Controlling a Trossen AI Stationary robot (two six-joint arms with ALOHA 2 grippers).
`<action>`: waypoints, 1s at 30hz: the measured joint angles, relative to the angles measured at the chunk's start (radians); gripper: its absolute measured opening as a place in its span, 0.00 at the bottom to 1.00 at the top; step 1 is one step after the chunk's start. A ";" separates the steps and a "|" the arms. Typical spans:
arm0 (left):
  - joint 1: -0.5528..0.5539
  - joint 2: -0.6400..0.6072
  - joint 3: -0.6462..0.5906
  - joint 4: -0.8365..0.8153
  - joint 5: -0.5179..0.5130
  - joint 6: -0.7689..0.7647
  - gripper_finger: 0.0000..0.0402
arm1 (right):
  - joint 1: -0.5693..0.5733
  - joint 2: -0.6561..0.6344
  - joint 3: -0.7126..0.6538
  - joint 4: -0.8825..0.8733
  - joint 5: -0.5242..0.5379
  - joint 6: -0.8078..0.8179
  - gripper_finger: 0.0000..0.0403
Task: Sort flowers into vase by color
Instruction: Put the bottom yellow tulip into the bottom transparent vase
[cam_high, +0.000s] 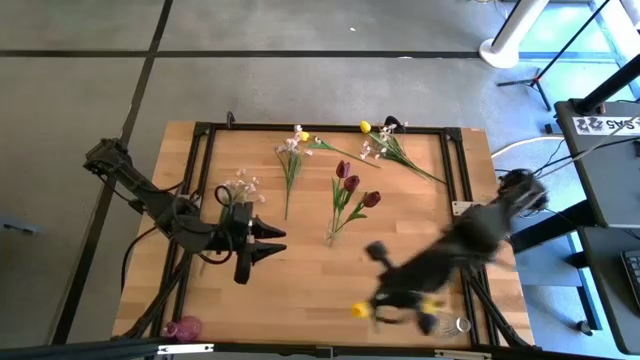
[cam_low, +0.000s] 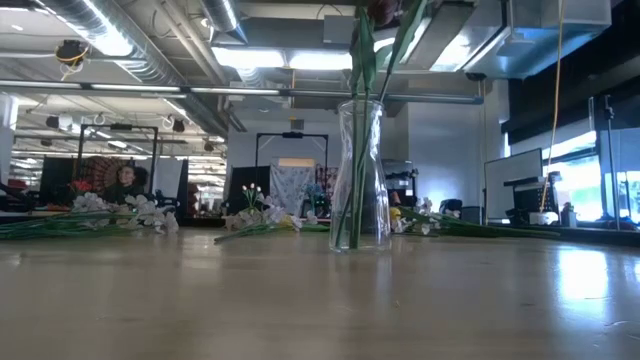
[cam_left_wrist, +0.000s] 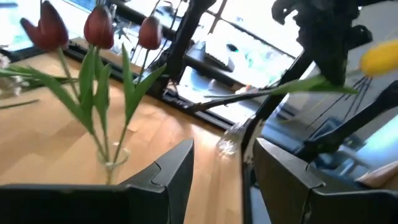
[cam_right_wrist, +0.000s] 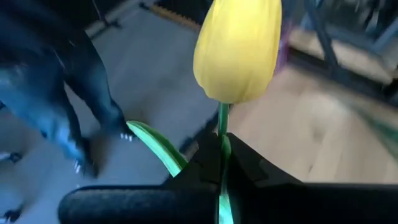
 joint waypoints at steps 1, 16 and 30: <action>0.000 0.000 0.000 0.015 0.000 0.008 0.40 | 0.024 -0.029 -0.001 0.009 0.026 0.001 0.02; 0.000 0.000 0.000 0.434 0.046 0.315 0.40 | 0.222 -0.433 -0.365 0.207 -0.016 -0.133 0.01; 0.044 0.000 0.000 0.465 0.160 0.267 0.40 | 0.297 -0.856 -1.252 1.341 -0.386 0.088 0.00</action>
